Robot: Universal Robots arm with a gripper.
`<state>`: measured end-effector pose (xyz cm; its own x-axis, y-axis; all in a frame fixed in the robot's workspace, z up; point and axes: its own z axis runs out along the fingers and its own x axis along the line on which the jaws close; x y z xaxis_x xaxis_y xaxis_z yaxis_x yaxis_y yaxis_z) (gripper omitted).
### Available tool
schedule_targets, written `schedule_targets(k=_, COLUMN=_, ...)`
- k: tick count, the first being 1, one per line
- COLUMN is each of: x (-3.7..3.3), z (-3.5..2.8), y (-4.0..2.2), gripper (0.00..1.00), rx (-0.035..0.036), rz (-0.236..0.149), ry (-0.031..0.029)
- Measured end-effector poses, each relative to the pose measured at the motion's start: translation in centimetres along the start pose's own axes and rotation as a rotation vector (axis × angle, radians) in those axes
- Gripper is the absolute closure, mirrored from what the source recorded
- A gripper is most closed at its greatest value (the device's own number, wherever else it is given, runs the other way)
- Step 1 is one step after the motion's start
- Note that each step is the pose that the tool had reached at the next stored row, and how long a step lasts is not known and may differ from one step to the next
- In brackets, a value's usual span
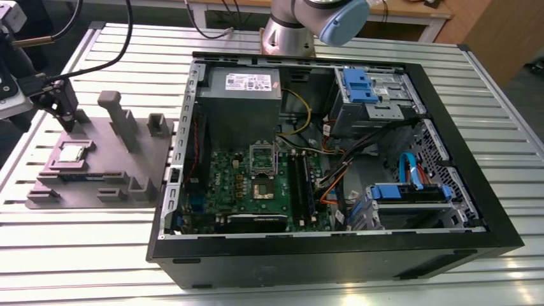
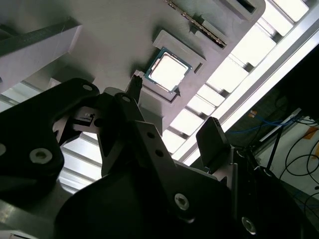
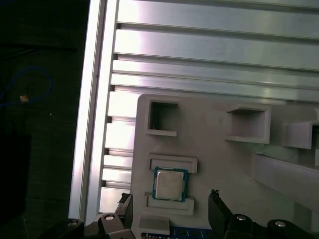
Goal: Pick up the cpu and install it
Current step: 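Pick up the cpu and move it towards the insertion slot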
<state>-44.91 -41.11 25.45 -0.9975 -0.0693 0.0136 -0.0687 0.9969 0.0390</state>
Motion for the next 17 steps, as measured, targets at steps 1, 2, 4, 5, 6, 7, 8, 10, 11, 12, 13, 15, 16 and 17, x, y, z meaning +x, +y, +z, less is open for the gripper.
schedule_targets(k=1, x=0.00, z=0.00, y=0.00, gripper=0.29, rx=0.0000, rz=0.000, ry=0.0000)
schedule_targets(k=2, x=0.00, z=0.00, y=0.00, gripper=0.29, rx=0.0000, rz=0.000, ry=0.0000)
schedule_targets(k=4, x=0.00, z=0.01, y=0.00, gripper=0.29, rx=0.0000, rz=0.000, ry=0.0000)
schedule_targets(k=5, x=0.00, z=0.01, y=0.00, gripper=0.29, rx=0.0000, rz=0.000, ry=0.0000)
schedule_targets(k=6, x=0.00, z=0.01, y=0.00, gripper=0.28, rx=0.0000, rz=0.000, ry=0.0000)
schedule_targets(k=7, x=0.00, z=0.01, y=0.00, gripper=0.28, rx=0.0000, rz=0.000, ry=0.0000)
schedule_targets(k=8, x=0.00, z=0.02, y=0.00, gripper=0.22, rx=0.0000, rz=0.000, ry=0.0000)
schedule_targets(k=10, x=0.00, z=0.03, y=0.00, gripper=0.21, rx=0.0000, rz=0.000, ry=0.0000)
schedule_targets(k=11, x=0.00, z=0.03, y=0.00, gripper=0.21, rx=0.0000, rz=0.000, ry=-0.0001)
schedule_targets(k=12, x=0.00, z=0.03, y=0.00, gripper=0.16, rx=0.0000, rz=0.000, ry=0.0000)
schedule_targets(k=13, x=0.00, z=0.03, y=0.00, gripper=0.16, rx=0.0000, rz=0.000, ry=0.0000)
schedule_targets(k=15, x=0.00, z=0.03, y=0.00, gripper=0.09, rx=0.0000, rz=0.000, ry=0.0000)
schedule_targets(k=16, x=0.00, z=0.03, y=0.00, gripper=0.09, rx=0.0000, rz=0.000, ry=0.0000)
schedule_targets(k=17, x=0.00, z=0.04, y=0.00, gripper=0.09, rx=0.0000, rz=0.000, ry=0.0000)
